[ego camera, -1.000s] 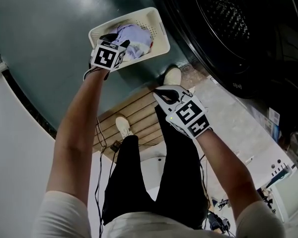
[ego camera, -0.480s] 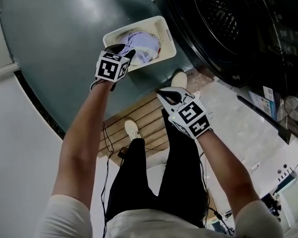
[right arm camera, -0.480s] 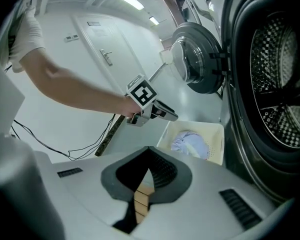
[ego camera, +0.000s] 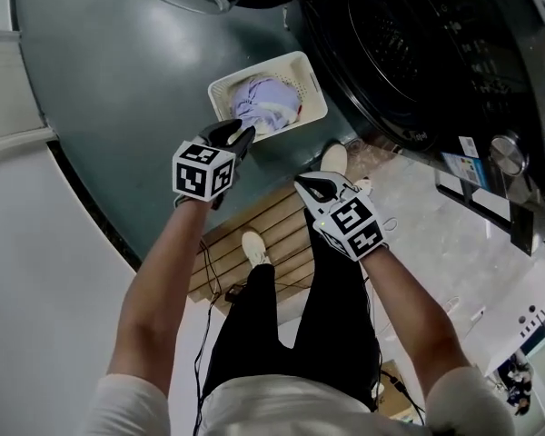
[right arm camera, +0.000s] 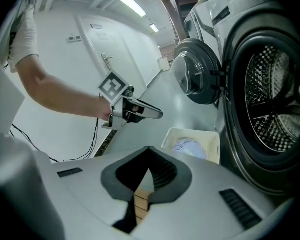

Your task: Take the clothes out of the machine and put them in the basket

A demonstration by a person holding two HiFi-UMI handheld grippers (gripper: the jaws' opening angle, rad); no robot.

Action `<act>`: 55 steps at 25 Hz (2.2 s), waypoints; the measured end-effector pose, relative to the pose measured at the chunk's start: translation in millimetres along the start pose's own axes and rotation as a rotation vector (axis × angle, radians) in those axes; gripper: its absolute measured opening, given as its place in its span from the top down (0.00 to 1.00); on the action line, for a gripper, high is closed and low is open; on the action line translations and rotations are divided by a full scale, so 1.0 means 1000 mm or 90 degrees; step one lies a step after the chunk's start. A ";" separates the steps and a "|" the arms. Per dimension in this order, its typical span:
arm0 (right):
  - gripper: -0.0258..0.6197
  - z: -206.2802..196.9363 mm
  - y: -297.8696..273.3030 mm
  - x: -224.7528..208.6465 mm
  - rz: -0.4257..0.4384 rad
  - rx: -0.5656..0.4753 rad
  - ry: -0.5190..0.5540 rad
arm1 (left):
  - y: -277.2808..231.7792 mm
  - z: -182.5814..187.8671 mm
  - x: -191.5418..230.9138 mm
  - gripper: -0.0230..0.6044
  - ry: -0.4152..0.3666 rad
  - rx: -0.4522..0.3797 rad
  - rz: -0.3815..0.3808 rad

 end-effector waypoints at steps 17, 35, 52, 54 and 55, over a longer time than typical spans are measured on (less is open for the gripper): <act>0.96 0.045 0.118 0.118 -0.045 -0.094 -0.004 | 0.218 -0.006 -0.147 0.85 -0.095 -0.066 -0.110; 0.96 0.047 0.241 0.252 -0.084 -0.160 0.026 | 0.385 -0.025 -0.256 0.97 -0.197 -0.122 -0.126; 0.96 0.038 0.278 0.318 -0.100 -0.197 0.079 | 0.443 -0.063 -0.285 0.97 -0.204 -0.166 -0.126; 0.96 0.038 0.279 0.321 -0.101 -0.200 0.087 | 0.445 -0.068 -0.284 0.97 -0.202 -0.169 -0.120; 0.96 0.039 0.279 0.322 -0.101 -0.202 0.089 | 0.447 -0.070 -0.284 0.97 -0.200 -0.171 -0.117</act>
Point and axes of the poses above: the fingertips, and each gripper's own axes: y backward along the fingers, x to its left, z out of its top, the point moved 5 cm from there along y, backward along the fingers, and after that the axes turned 8 degrees about x, right-handed, at the moved point
